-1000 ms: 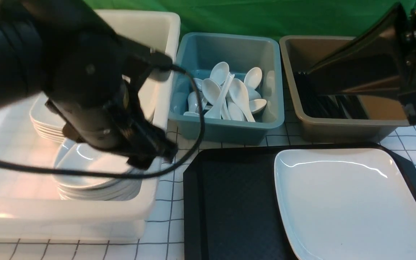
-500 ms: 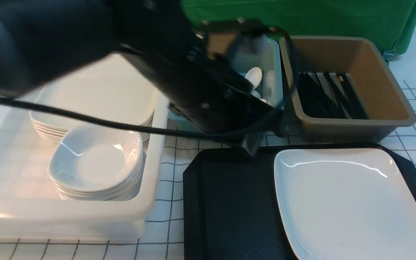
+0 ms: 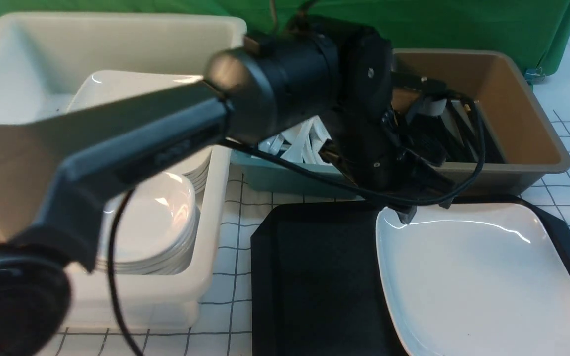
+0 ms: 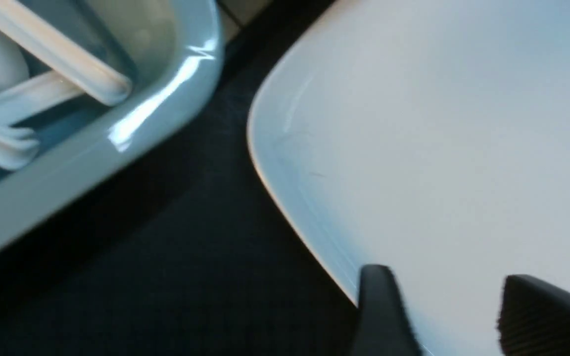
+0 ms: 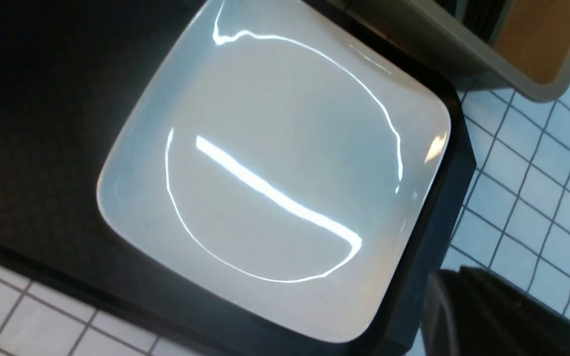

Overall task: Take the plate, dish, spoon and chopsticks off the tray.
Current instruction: Use the left arm to grab a plate from the dinner plate

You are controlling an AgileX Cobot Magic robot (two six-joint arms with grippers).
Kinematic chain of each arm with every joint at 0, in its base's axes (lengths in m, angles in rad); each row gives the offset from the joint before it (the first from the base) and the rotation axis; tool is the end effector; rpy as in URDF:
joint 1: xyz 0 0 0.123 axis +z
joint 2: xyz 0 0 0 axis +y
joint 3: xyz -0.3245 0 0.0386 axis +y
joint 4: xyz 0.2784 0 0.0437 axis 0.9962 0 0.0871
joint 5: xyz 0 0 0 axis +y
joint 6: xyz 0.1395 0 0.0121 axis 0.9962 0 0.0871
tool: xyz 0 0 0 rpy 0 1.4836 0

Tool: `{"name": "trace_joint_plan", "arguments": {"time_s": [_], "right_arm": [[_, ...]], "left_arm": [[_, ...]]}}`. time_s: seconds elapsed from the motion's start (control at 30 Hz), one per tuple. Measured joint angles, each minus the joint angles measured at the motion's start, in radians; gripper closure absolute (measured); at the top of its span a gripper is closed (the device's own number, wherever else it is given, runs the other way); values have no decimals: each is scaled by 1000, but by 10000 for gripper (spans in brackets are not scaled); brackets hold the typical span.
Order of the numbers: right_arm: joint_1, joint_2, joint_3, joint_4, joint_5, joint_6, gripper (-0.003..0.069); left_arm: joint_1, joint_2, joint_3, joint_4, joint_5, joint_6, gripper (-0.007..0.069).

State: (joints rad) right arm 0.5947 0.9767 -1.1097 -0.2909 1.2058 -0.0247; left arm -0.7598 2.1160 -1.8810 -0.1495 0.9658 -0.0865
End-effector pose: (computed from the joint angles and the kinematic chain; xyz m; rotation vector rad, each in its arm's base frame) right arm 0.1838 0.0790 0.3823 -0.7873 2.3696 -0.1541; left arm 0.3827 -0.3872 0.2337 0.8345 2.6197 -0.4418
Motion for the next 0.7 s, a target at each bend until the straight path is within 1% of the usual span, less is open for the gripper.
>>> {"name": "trace_joint_plan", "arguments": {"time_s": [0.07, 0.1, 0.13, 0.17, 0.23, 0.43, 0.7], "right_arm": [[0, 0, 1, 4, -7, 4, 661], [0, 0, 1, 5, -7, 4, 661], [0, 0, 1, 5, -9, 4, 661], [0, 0, 1, 5, -11, 4, 661], [0, 0, 1, 5, -13, 5, 661], [0, 0, 1, 9, -17, 6, 661], [0, 0, 1, 22, -27, 3, 661]], "left_arm": [[0, 40, -5, 19, -23, -10, 185], [0, 44, -5, 22, -23, -10, 179], [0, 59, -7, 30, -39, -16, 157], [0, 78, -8, 38, -65, -18, 127], [5, 109, -8, 43, -117, -20, 104], [11, 163, -8, 63, -217, -21, 95], [11, 217, -8, 56, -291, -21, 95]]}}
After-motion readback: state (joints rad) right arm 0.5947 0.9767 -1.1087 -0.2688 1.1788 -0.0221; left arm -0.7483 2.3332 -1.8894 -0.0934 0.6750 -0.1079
